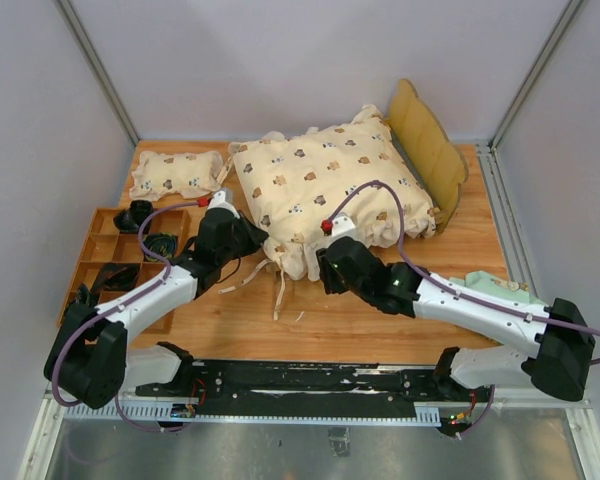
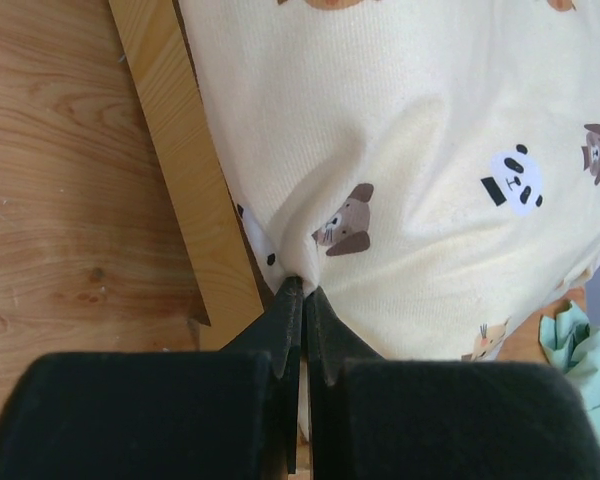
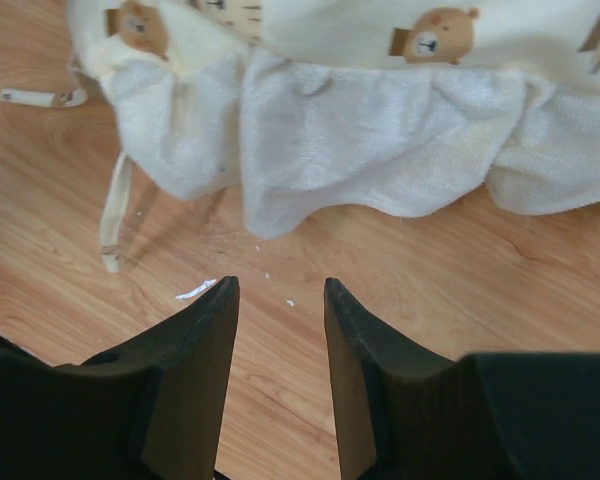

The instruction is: Set up the pet bed

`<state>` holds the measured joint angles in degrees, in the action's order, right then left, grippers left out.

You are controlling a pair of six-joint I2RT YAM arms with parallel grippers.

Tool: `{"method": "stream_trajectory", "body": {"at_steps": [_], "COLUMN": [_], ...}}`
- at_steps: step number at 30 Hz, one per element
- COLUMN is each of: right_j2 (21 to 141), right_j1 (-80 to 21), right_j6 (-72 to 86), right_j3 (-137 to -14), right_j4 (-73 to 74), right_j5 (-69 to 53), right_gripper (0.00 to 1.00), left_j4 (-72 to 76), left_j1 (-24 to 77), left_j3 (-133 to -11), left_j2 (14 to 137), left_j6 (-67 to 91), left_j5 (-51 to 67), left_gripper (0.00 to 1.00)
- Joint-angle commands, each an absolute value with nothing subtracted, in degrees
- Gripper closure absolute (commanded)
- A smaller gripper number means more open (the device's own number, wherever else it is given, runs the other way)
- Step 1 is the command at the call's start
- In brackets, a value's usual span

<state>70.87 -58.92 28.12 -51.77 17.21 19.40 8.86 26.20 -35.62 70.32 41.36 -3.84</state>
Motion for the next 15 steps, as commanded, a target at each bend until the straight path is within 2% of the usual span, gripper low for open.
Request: {"method": "stream_trajectory", "body": {"at_steps": [1,4,12,15], "right_j2": [69.5,73.7,87.4,91.3], "right_j1": [-64.1,-64.6,-65.2,-65.3], "right_j6": [20.9,16.7,11.9,11.2], "right_j3": [-52.0,-50.6,-59.1,-63.3], "right_j4": [9.7,-0.9,-3.2,1.1], "right_j5": [22.3,20.6,22.0,26.3], "right_gripper": [0.58,0.57,0.55,0.60], "left_j4": [8.1,7.7,8.0,7.8], "left_j1": [25.6,25.6,25.6,25.6], "left_j3": [-35.2,-35.2,-34.8,-35.1], "left_j2": [69.0,69.5,69.7,69.5], "left_j6": [40.7,40.7,40.7,40.6], "left_j5": [-3.8,-4.0,-3.5,-3.6], "left_gripper": [1.00,1.00,1.00,1.00]}}
